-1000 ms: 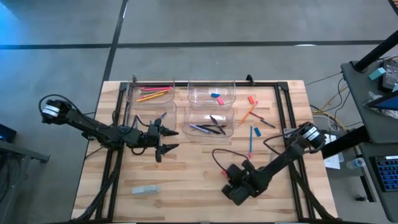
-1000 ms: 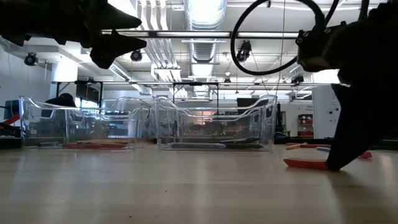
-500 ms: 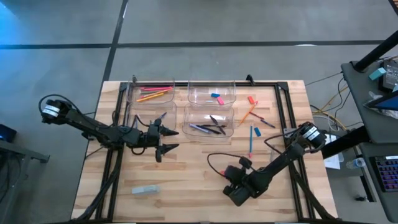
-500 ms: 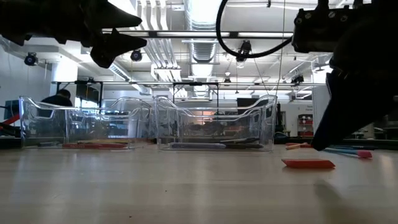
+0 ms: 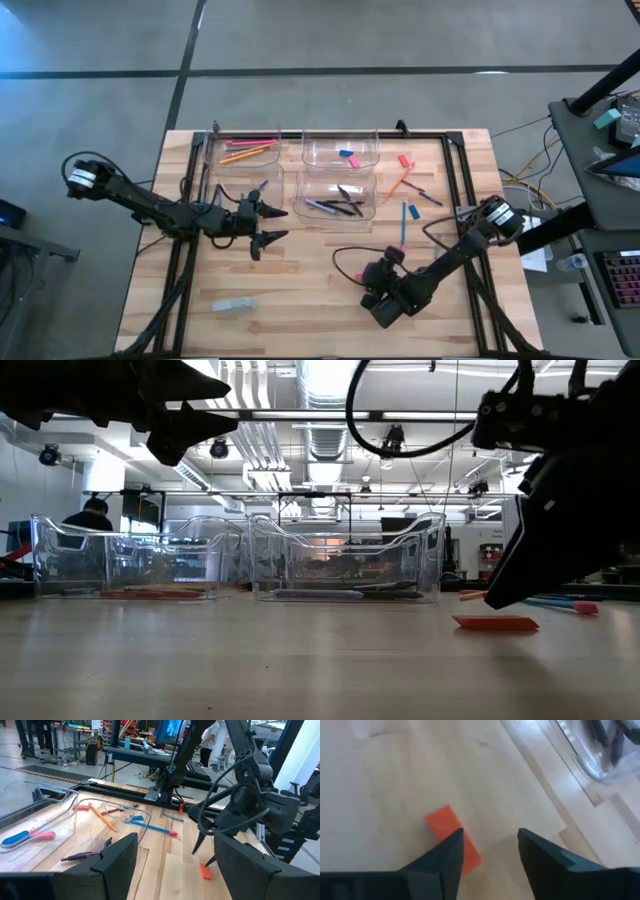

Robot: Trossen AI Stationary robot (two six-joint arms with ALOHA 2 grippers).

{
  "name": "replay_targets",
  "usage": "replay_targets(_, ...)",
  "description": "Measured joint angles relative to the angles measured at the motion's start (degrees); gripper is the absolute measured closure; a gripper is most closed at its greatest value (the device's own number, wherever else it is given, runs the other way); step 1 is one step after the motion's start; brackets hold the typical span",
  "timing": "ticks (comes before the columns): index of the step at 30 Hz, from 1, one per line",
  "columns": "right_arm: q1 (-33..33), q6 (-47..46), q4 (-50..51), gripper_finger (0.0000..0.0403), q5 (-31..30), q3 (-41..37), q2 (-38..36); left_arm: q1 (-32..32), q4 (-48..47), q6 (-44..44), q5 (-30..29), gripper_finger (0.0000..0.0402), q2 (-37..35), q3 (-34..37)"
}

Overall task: Sort crayons/erasers/pens/pencils in bins
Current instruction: Put the bottom orange eraser into the top right transparent bin

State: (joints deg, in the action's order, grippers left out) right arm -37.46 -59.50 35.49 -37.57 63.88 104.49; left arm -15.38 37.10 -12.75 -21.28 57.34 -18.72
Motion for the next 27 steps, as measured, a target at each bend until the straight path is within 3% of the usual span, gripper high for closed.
replay_targets(4, 0.5, 0.5, -3.4, 0.0206, 0.0, -2.6, -0.1, 0.0, 0.0, 0.0, 0.0, 0.0155, 0.1, 0.0)
replay_targets(9, 0.5, 6.2, -11.4, 0.0209, 0.1, -6.1, -0.5, 0.0, 0.0, 0.0, 0.0, 0.0155, 0.2, 0.0)
replay_targets(27, 0.1, 8.2, -12.6, 0.0211, 2.0, -5.3, -1.9, 0.0, -0.1, -0.3, 0.0, 0.0155, 0.2, 0.0)
